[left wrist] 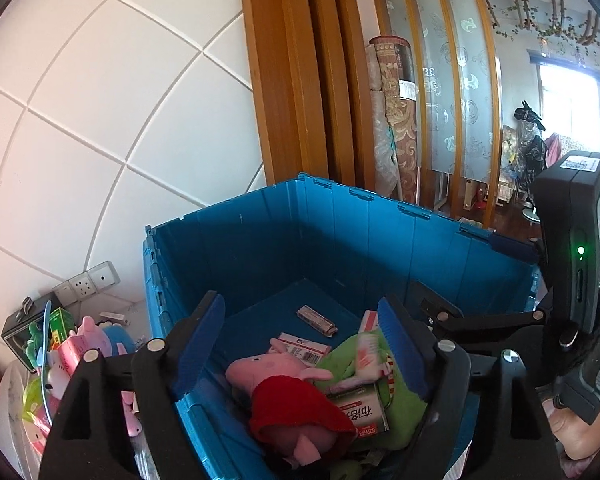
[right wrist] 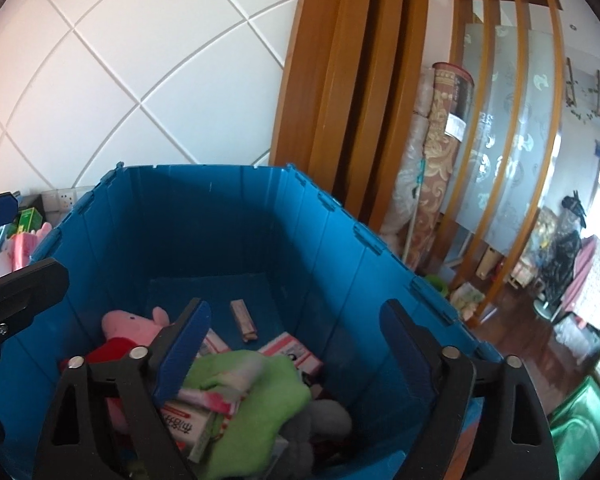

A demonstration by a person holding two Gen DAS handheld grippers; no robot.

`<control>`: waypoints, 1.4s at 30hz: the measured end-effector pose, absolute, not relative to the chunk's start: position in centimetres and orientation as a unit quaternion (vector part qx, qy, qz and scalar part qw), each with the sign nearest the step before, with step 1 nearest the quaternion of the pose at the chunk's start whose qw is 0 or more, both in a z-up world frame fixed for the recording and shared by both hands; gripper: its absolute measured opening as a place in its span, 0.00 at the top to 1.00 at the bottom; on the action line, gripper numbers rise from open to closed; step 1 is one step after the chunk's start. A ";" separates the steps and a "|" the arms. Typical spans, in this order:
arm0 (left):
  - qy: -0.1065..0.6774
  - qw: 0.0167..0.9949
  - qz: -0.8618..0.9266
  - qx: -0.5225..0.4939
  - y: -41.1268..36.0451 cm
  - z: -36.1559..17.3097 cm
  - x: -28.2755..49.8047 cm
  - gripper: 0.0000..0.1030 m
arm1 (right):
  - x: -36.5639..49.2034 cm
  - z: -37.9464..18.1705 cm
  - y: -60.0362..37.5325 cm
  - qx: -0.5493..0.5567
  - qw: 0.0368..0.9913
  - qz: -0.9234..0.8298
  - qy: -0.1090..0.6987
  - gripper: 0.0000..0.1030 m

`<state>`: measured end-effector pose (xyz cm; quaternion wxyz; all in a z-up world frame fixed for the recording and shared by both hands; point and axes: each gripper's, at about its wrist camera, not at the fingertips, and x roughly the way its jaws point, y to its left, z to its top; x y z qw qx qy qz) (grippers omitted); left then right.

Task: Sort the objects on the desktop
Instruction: 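Withdraw both tools from the crate back toward the pile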

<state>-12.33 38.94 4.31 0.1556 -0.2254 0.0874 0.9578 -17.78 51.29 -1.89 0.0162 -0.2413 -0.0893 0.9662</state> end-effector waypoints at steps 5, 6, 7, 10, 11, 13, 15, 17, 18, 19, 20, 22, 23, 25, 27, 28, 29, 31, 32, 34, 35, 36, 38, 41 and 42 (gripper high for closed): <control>0.071 0.153 0.959 -0.229 36.7 4.4 -11.9 0.23 | -17.2 -1.6 50.4 -0.246 0.024 0.964 -0.102 0.00; 0.068 0.153 0.959 -0.229 36.1 4.4 -11.7 0.23 | -17.1 -1.5 50.1 -0.248 0.023 0.963 -0.102 0.00; 0.064 0.152 0.959 -0.230 35.6 4.5 -11.6 0.23 | -17.0 -1.4 49.9 -0.251 0.023 0.962 -0.103 0.00; 0.050 0.149 0.960 -0.231 33.4 4.4 -11.0 0.23 | -16.5 -1.0 48.9 -0.262 0.010 0.960 -0.099 0.00; 0.046 0.144 0.961 -0.230 32.5 4.4 -10.8 0.23 | -16.3 -0.9 48.4 -0.264 0.003 0.960 -0.097 0.00; 0.037 0.132 0.964 -0.228 30.7 4.3 -10.3 0.23 | -15.7 -0.6 47.3 -0.263 -0.015 0.961 -0.088 0.00; 0.028 0.116 0.967 -0.226 28.5 4.1 -9.9 0.23 | -15.0 -0.2 45.9 -0.258 -0.035 0.962 -0.080 0.00; 0.023 0.098 0.970 -0.223 26.1 3.8 -9.4 0.23 | -14.4 0.3 44.0 -0.247 -0.053 0.965 -0.076 0.00; 0.020 0.092 0.970 -0.223 25.0 3.6 -9.2 0.23 | -14.2 0.4 43.0 -0.243 -0.062 0.965 -0.075 0.00; 0.018 0.083 0.971 -0.223 23.7 3.4 -9.0 0.23 | -14.0 0.5 42.0 -0.238 -0.071 0.966 -0.073 0.00; 0.015 0.073 0.971 -0.225 22.3 3.1 -8.8 0.23 | -13.8 0.7 40.9 -0.233 -0.084 0.966 -0.070 0.00; 0.010 0.053 0.972 -0.230 19.7 2.4 -8.5 0.23 | -13.4 0.9 38.9 -0.225 -0.111 0.966 -0.065 0.00; 0.006 0.042 0.971 -0.234 18.2 1.9 -8.3 0.23 | -13.2 1.0 37.5 -0.221 -0.126 0.965 -0.064 0.00; -0.001 0.021 0.970 -0.243 15.3 0.8 -8.0 0.23 | -12.9 0.8 35.1 -0.219 -0.150 0.962 -0.067 0.00; -0.006 -0.002 0.967 -0.253 12.3 -0.5 -7.8 0.23 | -12.8 0.4 32.5 -0.220 -0.174 0.957 -0.070 0.00; -0.008 -0.016 0.966 -0.259 10.8 -1.2 -7.7 0.23 | -12.8 0.1 31.2 -0.221 -0.187 0.954 -0.073 0.00; -0.011 -0.031 0.963 -0.267 9.2 -2.0 -7.6 0.23 | -12.8 -0.2 29.8 -0.225 -0.199 0.951 -0.076 0.00; -0.020 -0.058 0.956 -0.286 5.9 -4.0 -7.4 0.23 | -12.8 -1.0 27.3 -0.231 -0.222 0.944 -0.083 0.00; -0.024 -0.068 0.953 -0.294 4.5 -4.9 -7.3 0.23 | -13.0 -1.6 25.9 -0.234 -0.236 0.939 -0.087 0.00; -0.032 -0.092 0.944 -0.316 1.6 -7.0 -7.2 0.23 | -13.3 -2.9 23.4 -0.244 -0.258 0.930 -0.093 0.00; -0.037 -0.104 0.939 -0.326 0.2 -8.2 -7.0 0.23 | -13.7 -3.7 22.1 -0.254 -0.269 0.924 -0.096 0.00; -0.041 -0.116 0.933 -0.337 -1.3 -9.4 -7.0 0.23 | -14.0 -4.6 21.0 -0.263 -0.278 0.918 -0.100 0.00; -0.052 -0.138 0.921 -0.360 -4.0 -11.9 -6.9 0.23 | -14.8 -6.5 18.7 -0.283 -0.295 0.906 -0.109 0.00; -0.073 -0.161 0.904 -0.388 -7.3 -15.1 -6.7 0.23 | -16.1 -9.7 15.6 -0.311 -0.311 0.889 -0.126 0.00; -0.079 -0.168 0.900 -0.394 -7.9 -15.8 -6.7 0.23 | -16.6 -10.7 14.8 -0.321 -0.311 0.885 -0.130 0.00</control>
